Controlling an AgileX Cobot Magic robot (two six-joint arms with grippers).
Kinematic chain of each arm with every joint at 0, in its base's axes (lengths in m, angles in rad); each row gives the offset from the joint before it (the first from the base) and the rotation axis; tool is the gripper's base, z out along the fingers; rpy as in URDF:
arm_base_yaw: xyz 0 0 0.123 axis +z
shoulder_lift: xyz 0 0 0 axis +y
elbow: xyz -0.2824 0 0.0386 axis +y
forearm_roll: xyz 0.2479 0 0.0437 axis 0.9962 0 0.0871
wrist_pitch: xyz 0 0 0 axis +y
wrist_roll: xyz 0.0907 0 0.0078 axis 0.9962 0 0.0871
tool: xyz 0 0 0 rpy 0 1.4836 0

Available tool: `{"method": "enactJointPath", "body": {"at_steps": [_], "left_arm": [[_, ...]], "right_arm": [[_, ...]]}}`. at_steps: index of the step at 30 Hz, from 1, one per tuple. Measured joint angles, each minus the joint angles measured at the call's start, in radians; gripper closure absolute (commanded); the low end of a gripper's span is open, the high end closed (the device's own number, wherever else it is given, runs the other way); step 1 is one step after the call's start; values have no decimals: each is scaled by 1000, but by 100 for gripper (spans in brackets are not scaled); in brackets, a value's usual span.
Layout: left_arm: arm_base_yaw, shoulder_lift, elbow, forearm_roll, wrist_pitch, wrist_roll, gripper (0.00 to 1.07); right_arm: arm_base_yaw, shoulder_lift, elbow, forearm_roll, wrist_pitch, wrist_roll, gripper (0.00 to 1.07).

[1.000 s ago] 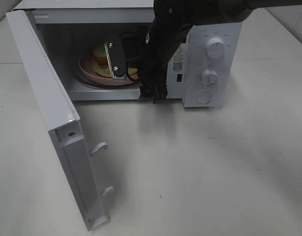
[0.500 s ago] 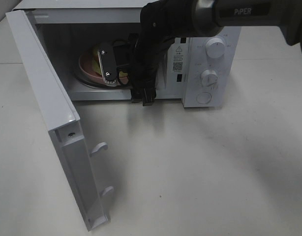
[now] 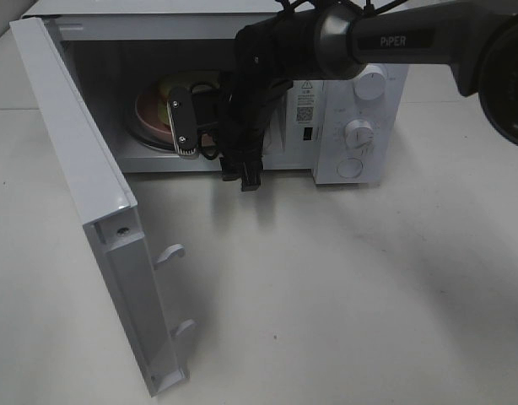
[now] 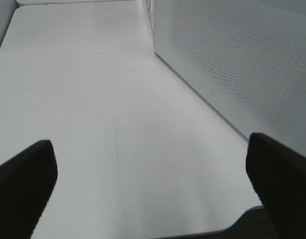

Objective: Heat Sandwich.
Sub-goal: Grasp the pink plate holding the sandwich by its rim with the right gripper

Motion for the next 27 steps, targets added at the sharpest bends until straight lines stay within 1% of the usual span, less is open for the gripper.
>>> {"method": "enactJointPath", "body": {"at_steps": [1,3,4,5,23,27], "left_arm": [[0,0,0,0,0,0,9],[0,0,0,0,0,0,9],[0,0,0,0,0,0,9],[0,0,0,0,0,0,9],[0,0,0,0,0,0,9],[0,0,0,0,0,0,9]], "right_arm": [[0,0,0,0,0,0,61],[0,0,-2,0,-8,0,81],[0,0,-3,-1,-19,0,100],[0,0,-7,-2,-22,6,107],[1,0,-12,-9,-14,15,107],[1,-1,-12,-12,-3,-12,107]]}}
